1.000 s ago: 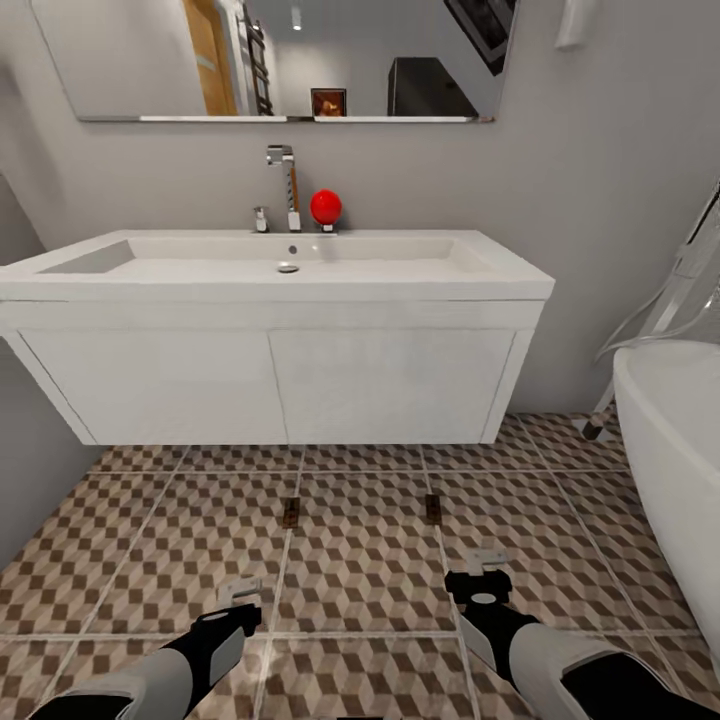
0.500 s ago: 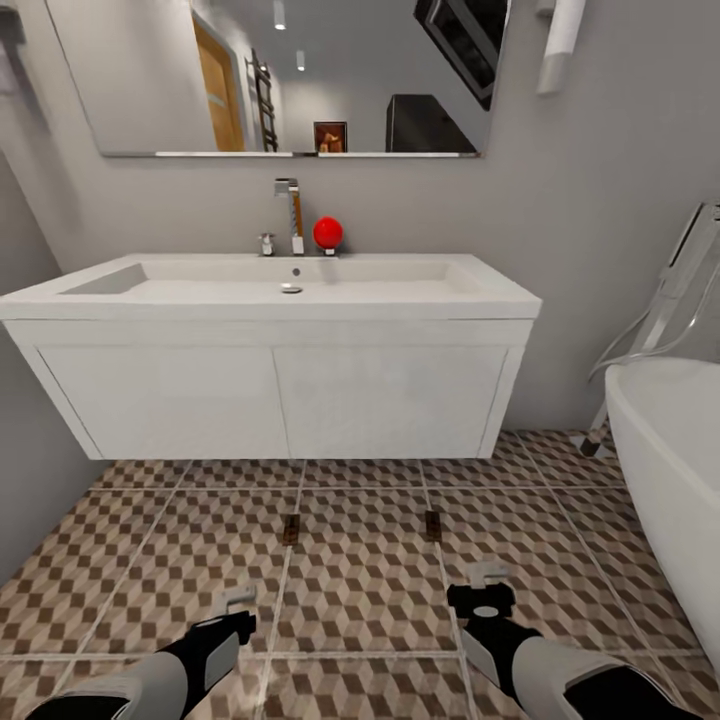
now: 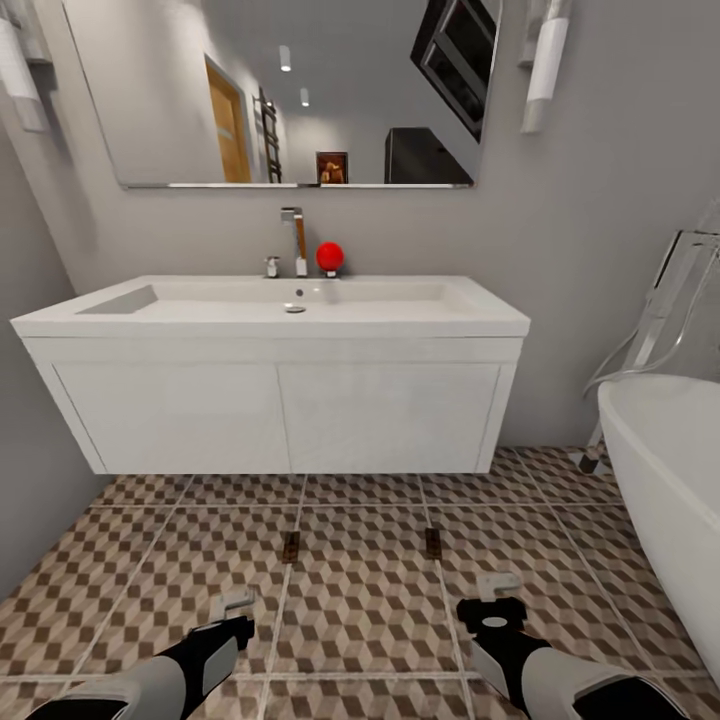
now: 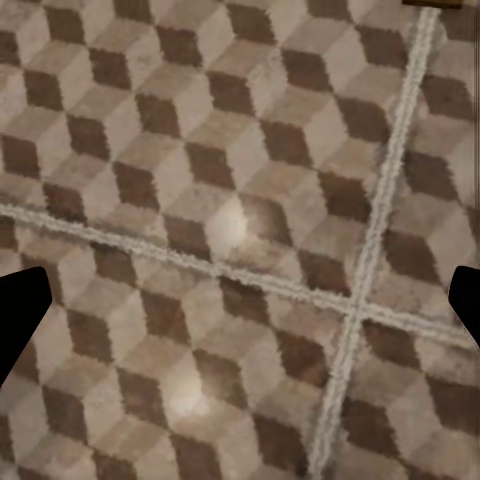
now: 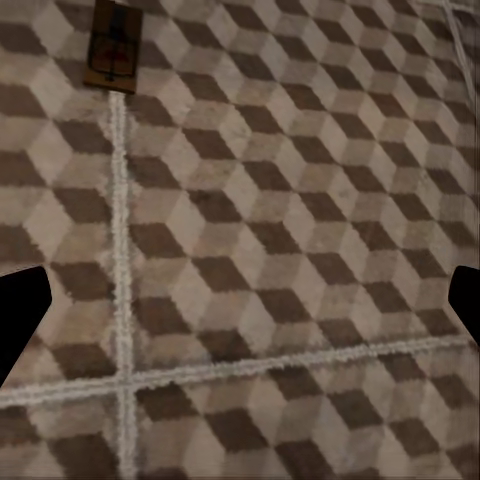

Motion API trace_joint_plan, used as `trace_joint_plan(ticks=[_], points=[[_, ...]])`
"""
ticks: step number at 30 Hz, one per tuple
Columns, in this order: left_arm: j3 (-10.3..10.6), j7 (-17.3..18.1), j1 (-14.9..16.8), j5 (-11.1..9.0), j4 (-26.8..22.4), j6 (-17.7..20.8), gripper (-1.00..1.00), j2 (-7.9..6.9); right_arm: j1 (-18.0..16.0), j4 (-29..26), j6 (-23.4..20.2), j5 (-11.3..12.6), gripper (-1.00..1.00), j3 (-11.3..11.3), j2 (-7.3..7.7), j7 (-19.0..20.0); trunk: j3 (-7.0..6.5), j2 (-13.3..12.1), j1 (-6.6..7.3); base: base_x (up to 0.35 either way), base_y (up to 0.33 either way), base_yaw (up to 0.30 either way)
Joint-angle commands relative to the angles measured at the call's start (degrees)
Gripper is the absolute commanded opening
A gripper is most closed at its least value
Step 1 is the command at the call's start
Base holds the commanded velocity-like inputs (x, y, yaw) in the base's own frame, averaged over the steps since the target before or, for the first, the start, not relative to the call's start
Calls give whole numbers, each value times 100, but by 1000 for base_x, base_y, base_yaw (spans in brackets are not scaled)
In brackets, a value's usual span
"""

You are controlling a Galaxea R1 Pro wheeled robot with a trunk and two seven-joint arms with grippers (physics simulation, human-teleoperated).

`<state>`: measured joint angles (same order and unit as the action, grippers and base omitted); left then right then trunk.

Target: Take the four mousetraps from the cabinet in the bathroom and place them on the bathroom floor. Make sure all four end up on the same floor surface, and ensure that at least two of them are either under or directly next to the same bathroom sink.

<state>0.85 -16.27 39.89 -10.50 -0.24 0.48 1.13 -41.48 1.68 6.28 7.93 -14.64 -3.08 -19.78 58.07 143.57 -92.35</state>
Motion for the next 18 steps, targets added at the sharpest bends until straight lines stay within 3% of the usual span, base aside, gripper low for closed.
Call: trace_joint_plan(ticks=[1,5,18], points=[[12,-16,-2,-42,-2,5,100,1,11,18,24,60,100,-48,6,-7,-18,0,4,0,0,0],[12,-16,-13,-46,1,10,100,1,70,17,-11,60,100,-47,34,-1,-106,-5,14,0,0,0],[12,-16,-19,-45,-2,14,100,-2,364,18,-58,66,100,-47,333,69,-394,-22,47,0,0,0]])
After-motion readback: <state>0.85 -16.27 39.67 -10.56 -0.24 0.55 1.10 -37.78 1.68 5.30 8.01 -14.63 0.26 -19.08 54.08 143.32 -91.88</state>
